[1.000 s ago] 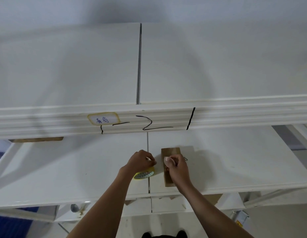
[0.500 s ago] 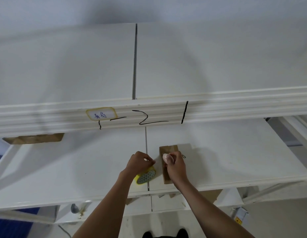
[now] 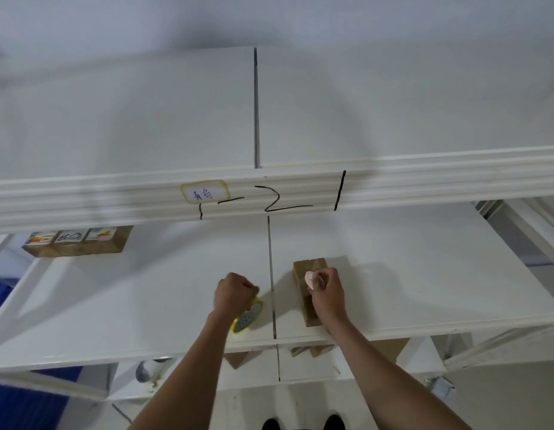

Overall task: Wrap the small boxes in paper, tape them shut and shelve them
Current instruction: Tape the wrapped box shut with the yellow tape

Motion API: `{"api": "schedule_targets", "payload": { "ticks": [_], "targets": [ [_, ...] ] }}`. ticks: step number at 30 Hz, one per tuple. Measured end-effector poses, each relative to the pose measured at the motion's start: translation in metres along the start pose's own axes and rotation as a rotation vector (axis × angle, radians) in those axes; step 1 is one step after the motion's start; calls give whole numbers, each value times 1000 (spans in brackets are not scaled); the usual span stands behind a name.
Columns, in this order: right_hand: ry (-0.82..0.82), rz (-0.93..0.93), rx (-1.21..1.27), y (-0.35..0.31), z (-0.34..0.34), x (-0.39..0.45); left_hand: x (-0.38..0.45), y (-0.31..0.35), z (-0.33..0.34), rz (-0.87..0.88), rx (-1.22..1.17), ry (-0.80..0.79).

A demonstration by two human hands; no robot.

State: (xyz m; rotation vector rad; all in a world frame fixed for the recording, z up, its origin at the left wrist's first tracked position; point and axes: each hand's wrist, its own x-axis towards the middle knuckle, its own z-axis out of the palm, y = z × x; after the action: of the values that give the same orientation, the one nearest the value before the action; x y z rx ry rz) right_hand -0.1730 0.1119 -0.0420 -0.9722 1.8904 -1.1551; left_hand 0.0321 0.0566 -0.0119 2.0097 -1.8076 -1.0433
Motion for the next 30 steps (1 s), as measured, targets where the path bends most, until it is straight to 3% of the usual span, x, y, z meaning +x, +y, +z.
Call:
{"api": "schedule_targets", "payload": {
  "ticks": [5,12,15,19,21,26,30],
  "targets": [
    [-28,35,78,1,-3,5,0,-18,-50,-93,-354,32],
    [176,63,269,-13,-26,15,-16,13,-22,-35,-604,-14],
    [283,164,439,-8,-44,22,-22,9,-16,-22,-695,-111],
    [287,261,650,-7,-61,24,-28,3,-10,-11,-762,-231],
    [302,242,567,-4,-65,24,-30,4,-8,-1,-783,-281],
    [388,131,60,12,-85,20,-26,8,-6,43,-786,-324],
    [343,213,-132,32,-99,22,-26,7,-4,66,-790,-335]
  ]
}}
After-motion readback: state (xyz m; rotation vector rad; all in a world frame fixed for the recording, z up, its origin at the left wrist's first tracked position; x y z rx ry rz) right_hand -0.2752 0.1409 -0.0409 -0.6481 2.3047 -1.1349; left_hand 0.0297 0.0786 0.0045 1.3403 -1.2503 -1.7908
